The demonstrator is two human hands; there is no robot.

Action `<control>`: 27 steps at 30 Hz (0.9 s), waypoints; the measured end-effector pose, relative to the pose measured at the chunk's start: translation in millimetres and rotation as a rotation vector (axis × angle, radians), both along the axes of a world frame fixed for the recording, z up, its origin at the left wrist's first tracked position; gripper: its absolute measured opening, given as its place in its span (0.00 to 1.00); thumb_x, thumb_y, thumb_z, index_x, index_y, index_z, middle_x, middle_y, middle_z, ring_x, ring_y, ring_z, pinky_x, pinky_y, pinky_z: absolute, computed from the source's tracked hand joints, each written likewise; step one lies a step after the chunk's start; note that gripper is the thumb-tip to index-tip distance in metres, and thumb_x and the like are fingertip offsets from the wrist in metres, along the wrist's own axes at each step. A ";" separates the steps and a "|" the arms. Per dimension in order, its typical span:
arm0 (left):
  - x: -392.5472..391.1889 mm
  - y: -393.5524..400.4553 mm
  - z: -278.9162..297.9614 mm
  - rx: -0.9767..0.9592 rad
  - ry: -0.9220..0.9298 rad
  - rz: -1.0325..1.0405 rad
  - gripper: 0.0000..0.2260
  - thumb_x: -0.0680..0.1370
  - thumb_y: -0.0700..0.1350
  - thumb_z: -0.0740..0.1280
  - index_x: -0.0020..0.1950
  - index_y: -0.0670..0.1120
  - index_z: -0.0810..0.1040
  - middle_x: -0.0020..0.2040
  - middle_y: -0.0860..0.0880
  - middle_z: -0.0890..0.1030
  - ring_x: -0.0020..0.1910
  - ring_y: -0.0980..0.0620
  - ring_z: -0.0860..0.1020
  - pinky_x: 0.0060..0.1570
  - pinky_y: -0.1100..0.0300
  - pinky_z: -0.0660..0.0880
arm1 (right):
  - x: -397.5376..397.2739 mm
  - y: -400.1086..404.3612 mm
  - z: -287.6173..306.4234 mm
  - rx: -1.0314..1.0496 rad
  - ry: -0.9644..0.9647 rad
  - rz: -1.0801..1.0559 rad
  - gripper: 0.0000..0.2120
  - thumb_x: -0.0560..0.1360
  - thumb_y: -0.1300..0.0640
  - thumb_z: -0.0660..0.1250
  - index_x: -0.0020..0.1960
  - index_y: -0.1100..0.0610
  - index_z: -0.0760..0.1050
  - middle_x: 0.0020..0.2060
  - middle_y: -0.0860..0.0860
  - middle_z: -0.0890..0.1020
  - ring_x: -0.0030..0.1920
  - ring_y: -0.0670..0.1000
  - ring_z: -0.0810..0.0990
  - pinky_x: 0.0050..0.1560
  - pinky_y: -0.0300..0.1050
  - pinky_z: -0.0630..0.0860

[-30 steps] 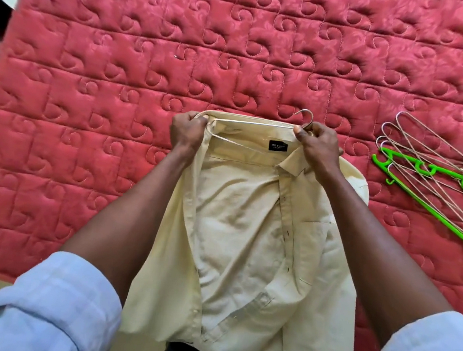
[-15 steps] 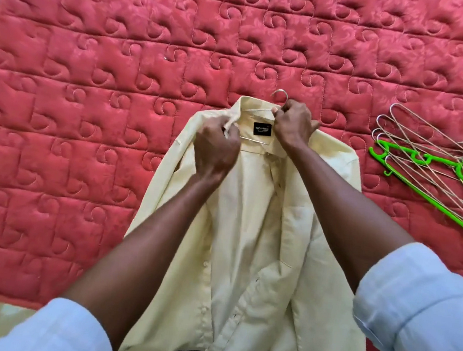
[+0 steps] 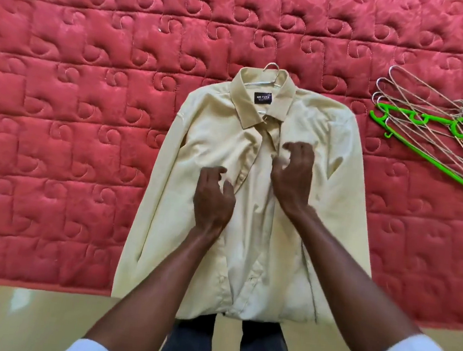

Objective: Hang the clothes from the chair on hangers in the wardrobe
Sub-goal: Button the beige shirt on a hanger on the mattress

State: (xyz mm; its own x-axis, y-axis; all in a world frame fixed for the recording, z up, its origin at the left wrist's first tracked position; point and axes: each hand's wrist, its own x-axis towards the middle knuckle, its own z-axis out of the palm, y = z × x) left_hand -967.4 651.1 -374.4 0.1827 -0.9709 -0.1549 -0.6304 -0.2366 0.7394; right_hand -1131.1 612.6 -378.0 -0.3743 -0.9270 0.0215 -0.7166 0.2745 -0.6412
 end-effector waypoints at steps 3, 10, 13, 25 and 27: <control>1.8 48.8 -0.1 0.056 -0.008 -0.089 0.08 0.75 0.37 0.65 0.53 0.43 0.77 0.48 0.47 0.78 0.46 0.48 0.77 0.44 0.55 0.75 | 26.8 71.9 2.3 0.103 -0.101 0.069 0.05 0.72 0.67 0.66 0.47 0.61 0.77 0.44 0.56 0.78 0.46 0.55 0.77 0.47 0.42 0.72; 33.2 139.6 -9.0 0.258 -0.119 -0.097 0.06 0.77 0.48 0.68 0.49 0.46 0.76 0.44 0.50 0.78 0.42 0.47 0.78 0.41 0.53 0.75 | 61.0 188.4 -4.1 0.527 -0.222 0.114 0.06 0.75 0.56 0.67 0.42 0.57 0.78 0.39 0.51 0.81 0.43 0.52 0.80 0.46 0.42 0.70; 47.8 169.7 -11.3 0.361 -0.269 -0.201 0.13 0.75 0.55 0.69 0.44 0.45 0.75 0.41 0.48 0.79 0.41 0.45 0.77 0.43 0.52 0.72 | 66.7 224.8 -8.6 0.557 -0.151 0.211 0.09 0.73 0.50 0.69 0.44 0.56 0.77 0.41 0.51 0.80 0.45 0.54 0.79 0.50 0.49 0.73; 36.8 243.3 8.0 0.421 -0.245 -0.532 0.09 0.74 0.50 0.64 0.39 0.46 0.72 0.39 0.45 0.80 0.39 0.43 0.77 0.39 0.52 0.73 | 40.3 314.8 13.3 0.456 0.135 0.063 0.21 0.69 0.67 0.65 0.62 0.64 0.70 0.53 0.62 0.75 0.50 0.62 0.76 0.50 0.55 0.76; 34.5 252.2 10.2 0.421 -0.248 -0.505 0.13 0.75 0.53 0.62 0.38 0.45 0.73 0.38 0.47 0.80 0.39 0.45 0.78 0.38 0.53 0.74 | 32.8 321.8 21.0 0.414 0.081 -0.005 0.16 0.71 0.67 0.61 0.59 0.64 0.73 0.50 0.61 0.77 0.48 0.62 0.77 0.46 0.52 0.75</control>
